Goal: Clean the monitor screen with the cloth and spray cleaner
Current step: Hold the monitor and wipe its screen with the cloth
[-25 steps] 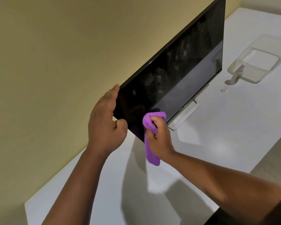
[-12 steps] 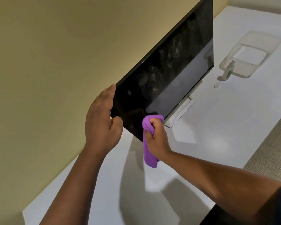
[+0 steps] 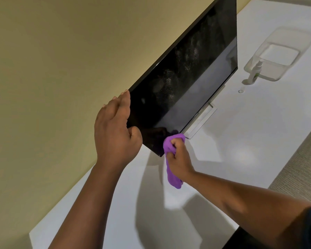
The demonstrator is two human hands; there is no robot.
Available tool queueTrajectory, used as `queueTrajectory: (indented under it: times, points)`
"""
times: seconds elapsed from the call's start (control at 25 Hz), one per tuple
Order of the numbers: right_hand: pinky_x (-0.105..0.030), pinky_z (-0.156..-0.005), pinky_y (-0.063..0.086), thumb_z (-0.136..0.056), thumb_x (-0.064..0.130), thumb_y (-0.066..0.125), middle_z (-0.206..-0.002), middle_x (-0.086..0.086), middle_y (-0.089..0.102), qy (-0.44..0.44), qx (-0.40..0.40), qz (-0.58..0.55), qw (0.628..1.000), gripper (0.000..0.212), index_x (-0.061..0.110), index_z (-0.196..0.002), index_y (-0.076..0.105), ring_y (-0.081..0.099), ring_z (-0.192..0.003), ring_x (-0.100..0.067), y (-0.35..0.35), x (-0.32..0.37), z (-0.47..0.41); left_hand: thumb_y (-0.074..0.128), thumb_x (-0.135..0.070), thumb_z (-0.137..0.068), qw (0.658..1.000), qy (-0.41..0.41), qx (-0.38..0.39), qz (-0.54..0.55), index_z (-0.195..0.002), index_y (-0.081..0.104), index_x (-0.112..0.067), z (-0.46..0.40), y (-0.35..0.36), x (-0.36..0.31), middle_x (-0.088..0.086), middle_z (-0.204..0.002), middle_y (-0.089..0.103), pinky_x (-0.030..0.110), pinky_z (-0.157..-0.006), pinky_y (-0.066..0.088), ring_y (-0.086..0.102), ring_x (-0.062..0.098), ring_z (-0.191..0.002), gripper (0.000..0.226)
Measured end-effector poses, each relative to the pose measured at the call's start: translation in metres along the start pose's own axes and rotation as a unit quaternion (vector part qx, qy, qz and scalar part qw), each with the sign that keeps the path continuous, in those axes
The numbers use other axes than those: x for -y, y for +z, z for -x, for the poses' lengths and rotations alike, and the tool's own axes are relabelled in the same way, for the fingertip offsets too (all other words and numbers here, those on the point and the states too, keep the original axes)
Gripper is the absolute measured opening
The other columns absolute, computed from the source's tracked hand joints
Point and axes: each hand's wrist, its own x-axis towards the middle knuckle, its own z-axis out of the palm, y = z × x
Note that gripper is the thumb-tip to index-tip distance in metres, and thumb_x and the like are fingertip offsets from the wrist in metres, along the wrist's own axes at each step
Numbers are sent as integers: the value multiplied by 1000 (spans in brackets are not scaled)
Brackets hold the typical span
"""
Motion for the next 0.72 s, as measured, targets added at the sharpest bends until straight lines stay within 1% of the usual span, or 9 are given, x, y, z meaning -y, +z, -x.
queueTrajectory:
  times: [0.04,0.12,0.24,0.36,0.44,0.52,0.6,0.68,0.72]
  points:
    - [-43,-58,48,-86,-13,49,-85,-13,49,0,-29,-15,999,21,7,-89,44,51,-69,-24,3,6,-5,49,-10,-70,1000,-1,-3,2,-154,42,-8,-1,1,0,14,-138,57,47,-102,45,49,31,-121,84]
    - [-43,-58,46,-84,-8,47,-86,-9,48,-36,-43,-43,997,26,17,-89,41,50,-71,-26,16,26,-6,50,-11,-70,1000,-6,-3,-3,-155,41,-9,-3,1,0,15,-132,56,40,-92,43,45,29,-112,85]
    - [-44,-58,44,-85,0,48,-86,0,47,-56,37,-33,997,32,29,-89,36,47,-72,-20,32,27,13,49,-13,-70,1000,-15,4,-3,-155,40,-8,-4,2,-4,17,-128,55,41,-92,43,47,34,-108,87]
    - [-47,-58,45,-85,-10,48,-82,-7,48,-12,41,-19,999,24,13,-87,40,47,-68,-17,23,7,15,48,-13,-69,1000,-24,3,13,-156,40,-9,-3,3,-5,16,-128,54,45,-95,45,49,36,-108,87]
    - [-31,-55,47,-86,-12,48,-83,-6,49,26,-17,-27,999,26,14,-89,43,52,-69,-16,14,3,3,48,-13,-69,999,-30,0,23,-156,40,-10,-3,3,-4,14,-127,54,46,-96,46,48,34,-109,87]
    - [-14,-59,50,-92,-7,51,-94,-2,54,54,-68,-51,995,32,22,-106,49,59,-79,-16,9,5,-11,48,-14,-70,999,-40,-1,29,-156,40,-13,-3,4,-5,12,-127,53,47,-97,46,47,33,-111,87]
    - [-12,-75,52,-98,0,53,-115,4,55,77,-79,-52,993,44,19,-137,46,61,-97,-13,13,7,-13,48,-14,-70,999,-44,-3,30,-156,40,-13,-3,4,-6,12,-127,53,47,-96,46,47,33,-110,87]
    - [-8,-87,44,-103,6,52,-130,9,47,109,-35,-43,993,61,18,-158,29,53,-108,-5,25,7,1,48,-14,-69,999,-43,-4,33,-155,41,-12,-3,4,-6,13,-125,54,45,-95,46,47,33,-108,86]
    - [-2,-84,39,-104,8,51,-130,8,46,115,0,-38,993,64,19,-161,22,51,-104,-2,31,5,14,48,-13,-69,999,-43,-5,33,-155,42,-11,-3,4,-6,13,-125,54,43,-95,45,47,32,-108,86]
